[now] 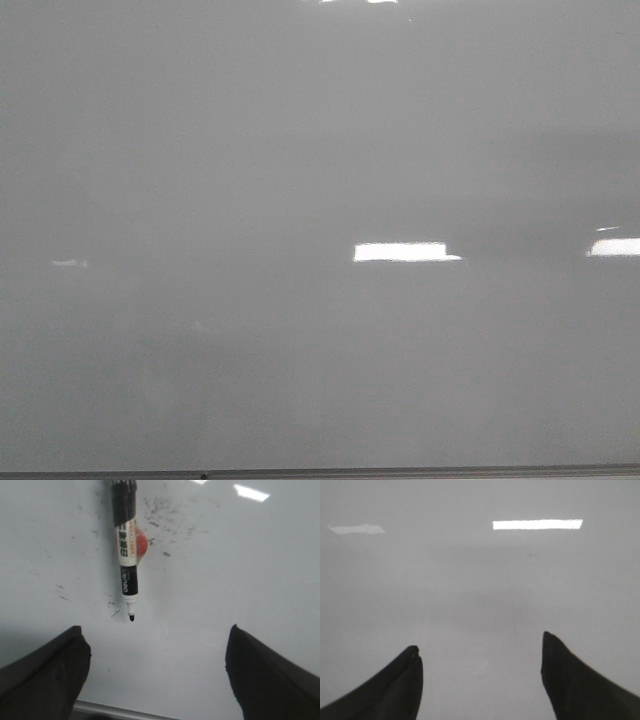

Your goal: Write number 8 on whiteboard

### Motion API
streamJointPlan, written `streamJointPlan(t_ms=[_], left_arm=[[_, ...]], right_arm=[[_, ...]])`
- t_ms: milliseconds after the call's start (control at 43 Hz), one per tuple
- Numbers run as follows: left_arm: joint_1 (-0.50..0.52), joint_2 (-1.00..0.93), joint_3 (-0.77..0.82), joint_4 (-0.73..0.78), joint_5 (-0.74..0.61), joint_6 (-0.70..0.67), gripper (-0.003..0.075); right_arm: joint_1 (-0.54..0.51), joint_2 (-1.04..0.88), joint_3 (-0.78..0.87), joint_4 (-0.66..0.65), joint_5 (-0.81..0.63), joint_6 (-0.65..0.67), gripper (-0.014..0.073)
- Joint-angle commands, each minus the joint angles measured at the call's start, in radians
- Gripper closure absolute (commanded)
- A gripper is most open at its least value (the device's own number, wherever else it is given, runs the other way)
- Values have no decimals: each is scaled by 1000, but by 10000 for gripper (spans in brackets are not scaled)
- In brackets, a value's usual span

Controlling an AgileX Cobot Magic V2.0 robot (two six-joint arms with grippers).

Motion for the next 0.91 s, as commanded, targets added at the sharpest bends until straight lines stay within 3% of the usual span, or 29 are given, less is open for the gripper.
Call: streamJointPlan(t_ms=[0,233,652,768,885], left_arm=[[16,136,-79,-12,-76,-12,177],[23,346,-136,38,-152,-10,177],[-21,511,-149,55,-398,-10,183],[-21,531,-149,55,-406,-10,272],[-21,532,-149,60,-408,-10,434]], right_arm=[[2,13,-39,9,-71,-2,67],[2,13,-39,9,-71,-2,67],[2,13,-39,9,-71,-2,67],[2,13,-39,9,-71,-2,67],[2,13,-39,9,-71,-2,67]])
